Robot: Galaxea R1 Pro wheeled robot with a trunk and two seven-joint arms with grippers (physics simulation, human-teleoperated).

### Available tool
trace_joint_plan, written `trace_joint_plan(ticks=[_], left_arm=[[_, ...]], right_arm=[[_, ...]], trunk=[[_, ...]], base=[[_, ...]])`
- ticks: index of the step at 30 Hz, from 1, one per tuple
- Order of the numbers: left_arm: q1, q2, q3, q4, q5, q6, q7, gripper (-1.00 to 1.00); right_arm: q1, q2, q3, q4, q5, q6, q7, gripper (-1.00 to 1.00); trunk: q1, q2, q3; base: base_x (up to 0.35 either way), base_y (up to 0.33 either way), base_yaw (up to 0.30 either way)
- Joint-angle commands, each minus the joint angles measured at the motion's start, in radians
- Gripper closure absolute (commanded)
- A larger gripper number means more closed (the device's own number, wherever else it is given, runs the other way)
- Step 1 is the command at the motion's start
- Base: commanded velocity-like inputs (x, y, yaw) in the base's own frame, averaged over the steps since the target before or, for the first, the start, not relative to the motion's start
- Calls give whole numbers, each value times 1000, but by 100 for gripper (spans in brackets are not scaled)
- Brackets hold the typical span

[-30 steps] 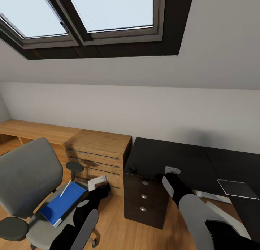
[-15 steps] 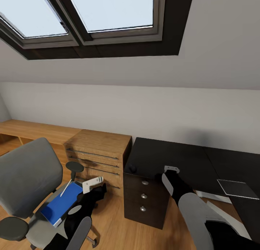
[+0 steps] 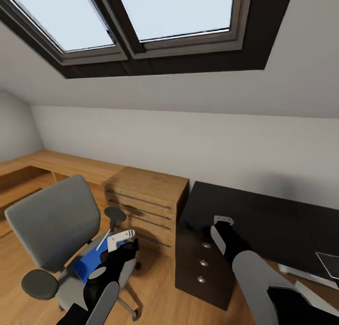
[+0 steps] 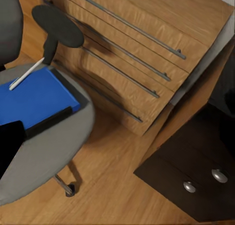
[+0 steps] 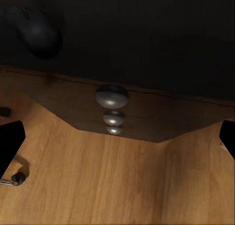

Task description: In the bedroom, organize the workspace by keeping the computer under the desk, ensuring the monitor is on the desk, placing the keyboard on the desk next to the monitor, placing the mouse on the desk next to the keyboard, moving the folder from the swivel chair onto the desk next to the mouse, stacking the notebook on top of the folder with the pen on top of the notebook, and positioning the swivel chair next to the desk.

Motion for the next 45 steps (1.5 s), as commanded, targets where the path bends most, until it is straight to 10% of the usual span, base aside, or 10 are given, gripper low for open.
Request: trace_joint_plan(ticks=[1, 7, 16, 33, 45], left_arm=[[-1, 1, -3, -1, 7, 2, 9, -100], [-1, 1, -3, 0, 7, 2, 9, -100], [-1, 1, -7, 2, 7, 2, 9, -100], [-1, -1, -27, 7, 9, 3, 9, -100], [-1, -4, -27, -1, 33, 2, 9, -100]], right_arm=[[0, 0, -2, -1, -5, 3, -5, -100], [0, 0, 10, -1, -3, 2, -1, -100], [1, -5, 194, 31, -4, -95, 28, -100], [2, -56, 210, 114, -1, -339, 133, -100], [2, -76, 208, 160, -3, -375, 146, -100]], trunk=[[1, -1, -2], [1, -1, -4], [1, -1, -6], [1, -1, -6], [1, -1, -6]], base=[[304, 0, 273], [281, 0, 273], [164, 0, 96], [169, 0, 1], [16, 0, 0]])
